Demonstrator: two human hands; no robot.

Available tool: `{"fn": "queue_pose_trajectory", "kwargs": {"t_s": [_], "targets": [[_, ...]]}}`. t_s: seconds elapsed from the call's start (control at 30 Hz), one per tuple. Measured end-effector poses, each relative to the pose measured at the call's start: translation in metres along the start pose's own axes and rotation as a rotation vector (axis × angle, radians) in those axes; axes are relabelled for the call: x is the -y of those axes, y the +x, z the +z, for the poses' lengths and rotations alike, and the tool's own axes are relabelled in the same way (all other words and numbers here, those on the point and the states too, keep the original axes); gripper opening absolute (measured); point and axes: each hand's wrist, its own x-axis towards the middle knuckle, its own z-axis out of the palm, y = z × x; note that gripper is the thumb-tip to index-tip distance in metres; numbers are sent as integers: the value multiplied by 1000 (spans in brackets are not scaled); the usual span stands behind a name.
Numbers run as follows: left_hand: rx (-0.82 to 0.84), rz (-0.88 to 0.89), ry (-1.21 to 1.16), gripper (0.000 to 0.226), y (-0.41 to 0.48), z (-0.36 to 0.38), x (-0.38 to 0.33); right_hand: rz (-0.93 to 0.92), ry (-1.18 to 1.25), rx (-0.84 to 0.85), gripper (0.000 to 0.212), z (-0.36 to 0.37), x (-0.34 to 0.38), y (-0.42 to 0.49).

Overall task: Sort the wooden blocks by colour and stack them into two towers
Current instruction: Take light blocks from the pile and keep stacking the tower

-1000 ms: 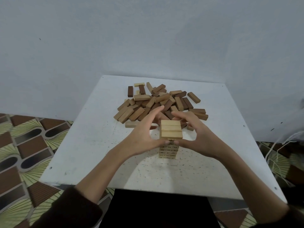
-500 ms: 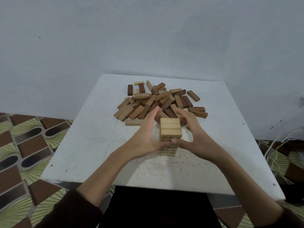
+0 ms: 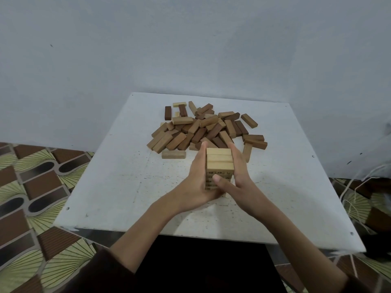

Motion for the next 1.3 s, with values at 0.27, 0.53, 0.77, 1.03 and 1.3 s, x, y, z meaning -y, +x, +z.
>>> {"fn": "queue_pose_trajectory", "kwargs": {"t_s": [0.27, 0.53, 0.77, 1.03, 1.3], "targets": [[27, -20, -16, 105, 0, 1, -4, 15, 3, 9, 98, 1, 3, 1], [17, -8, 13, 108, 1, 0, 0, 25, -3, 19, 91, 0, -2, 1], [-13, -14, 2, 105, 2, 2, 2, 30, -2, 21, 88, 0, -6, 1], [-78, 13, -57, 113, -2, -18, 1, -72, -49, -28, 100, -25, 4, 3], [-170, 70, -43, 107, 7, -29, -3, -121, -148, -17, 92, -39, 5, 13]]}}
